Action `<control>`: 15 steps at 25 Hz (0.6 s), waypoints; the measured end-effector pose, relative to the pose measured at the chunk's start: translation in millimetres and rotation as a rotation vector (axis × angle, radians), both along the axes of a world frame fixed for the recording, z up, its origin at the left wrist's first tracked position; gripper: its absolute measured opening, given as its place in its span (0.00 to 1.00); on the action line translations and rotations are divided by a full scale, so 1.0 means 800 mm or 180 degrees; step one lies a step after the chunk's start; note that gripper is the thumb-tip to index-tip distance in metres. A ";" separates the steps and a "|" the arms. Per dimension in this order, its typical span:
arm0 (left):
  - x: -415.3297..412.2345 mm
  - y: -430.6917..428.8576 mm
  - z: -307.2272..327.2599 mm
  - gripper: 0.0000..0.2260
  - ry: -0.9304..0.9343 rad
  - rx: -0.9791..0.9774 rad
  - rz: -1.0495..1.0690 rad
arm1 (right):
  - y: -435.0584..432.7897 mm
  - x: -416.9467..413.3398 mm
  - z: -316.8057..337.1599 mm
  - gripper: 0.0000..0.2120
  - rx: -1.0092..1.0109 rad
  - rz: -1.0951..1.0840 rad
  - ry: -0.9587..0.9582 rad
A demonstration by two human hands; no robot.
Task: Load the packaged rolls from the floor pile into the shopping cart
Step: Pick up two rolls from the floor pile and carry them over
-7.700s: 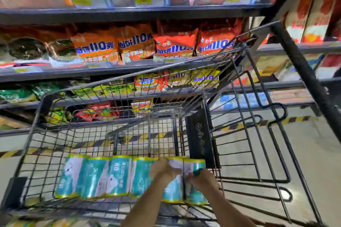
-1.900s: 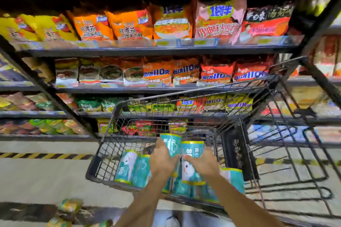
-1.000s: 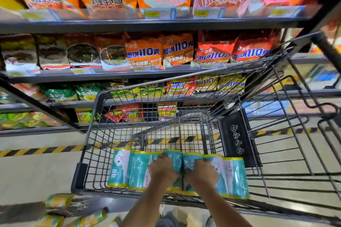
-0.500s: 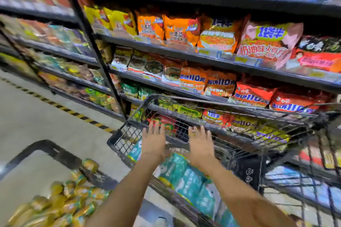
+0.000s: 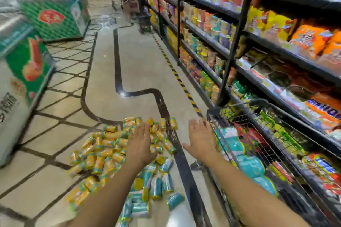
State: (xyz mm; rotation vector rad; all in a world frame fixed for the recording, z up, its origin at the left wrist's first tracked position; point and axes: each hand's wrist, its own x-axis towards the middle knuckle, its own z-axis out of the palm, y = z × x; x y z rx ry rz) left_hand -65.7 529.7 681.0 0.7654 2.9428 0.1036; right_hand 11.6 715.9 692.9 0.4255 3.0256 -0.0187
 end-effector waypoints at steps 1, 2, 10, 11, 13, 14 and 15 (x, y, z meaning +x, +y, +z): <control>0.001 -0.024 -0.010 0.46 -0.0057 0.0049 0.0113 | -0.019 -0.008 -0.008 0.41 -0.0042 0.0121 -0.0112; 0.003 -0.045 -0.020 0.47 -0.0117 0.0060 0.0198 | -0.036 -0.015 -0.017 0.41 -0.0064 0.0243 -0.0243; -0.023 -0.155 -0.173 0.53 -0.0910 0.0066 0.0252 | -0.125 -0.091 -0.147 0.41 0.0044 0.0871 -0.1241; -0.036 -0.163 -0.209 0.53 -0.1138 0.0073 0.0293 | -0.129 -0.106 -0.176 0.41 0.0043 0.0917 -0.1353; -0.063 -0.174 -0.279 0.52 -0.1325 0.0105 0.0331 | -0.130 -0.135 -0.240 0.42 0.0003 0.0875 -0.1519; -0.072 -0.179 -0.317 0.52 -0.1347 0.0099 0.0349 | -0.128 -0.144 -0.278 0.42 -0.0019 0.0829 -0.1614; -0.076 -0.183 -0.351 0.52 -0.1340 0.0021 0.0296 | -0.125 -0.149 -0.314 0.43 -0.0045 0.0792 -0.1693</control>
